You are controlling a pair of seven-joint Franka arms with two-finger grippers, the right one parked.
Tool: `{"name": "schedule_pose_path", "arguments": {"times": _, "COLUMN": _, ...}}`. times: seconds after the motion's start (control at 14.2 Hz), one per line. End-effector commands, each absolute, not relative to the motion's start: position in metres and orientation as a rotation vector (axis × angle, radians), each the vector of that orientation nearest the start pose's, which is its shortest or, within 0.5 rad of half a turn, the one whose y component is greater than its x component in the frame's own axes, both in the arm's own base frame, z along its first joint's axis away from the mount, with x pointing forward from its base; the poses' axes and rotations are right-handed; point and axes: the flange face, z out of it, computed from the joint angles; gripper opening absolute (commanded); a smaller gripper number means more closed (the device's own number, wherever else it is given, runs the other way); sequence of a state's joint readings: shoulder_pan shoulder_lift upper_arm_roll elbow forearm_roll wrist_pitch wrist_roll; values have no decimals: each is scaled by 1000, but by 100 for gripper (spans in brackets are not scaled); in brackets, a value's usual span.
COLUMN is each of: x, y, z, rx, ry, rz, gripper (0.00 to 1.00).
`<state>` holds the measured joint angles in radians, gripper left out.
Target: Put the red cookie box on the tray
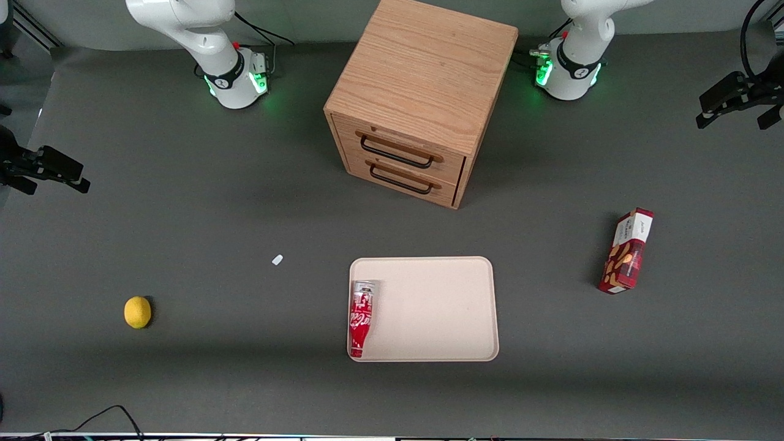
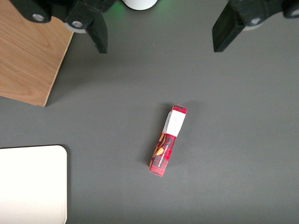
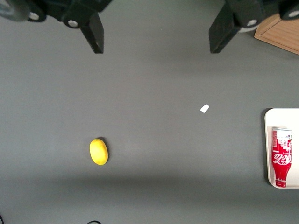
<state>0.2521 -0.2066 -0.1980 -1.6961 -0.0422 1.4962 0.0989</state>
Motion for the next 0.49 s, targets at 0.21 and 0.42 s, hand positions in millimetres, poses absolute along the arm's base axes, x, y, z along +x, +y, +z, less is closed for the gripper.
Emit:
{"name": "schedule_pose_path", "arguments": {"times": 0.21, "x": 482, "y": 10, "z": 667, "rx": -3142, "ry": 50, "rz": -7, "gripper": 100}}
{"name": "schedule_pose_path", "arguments": {"times": 0.42, "x": 497, "y": 12, "z": 648, "rx": -3151, "ry": 64, "rz": 22, "gripper": 100}}
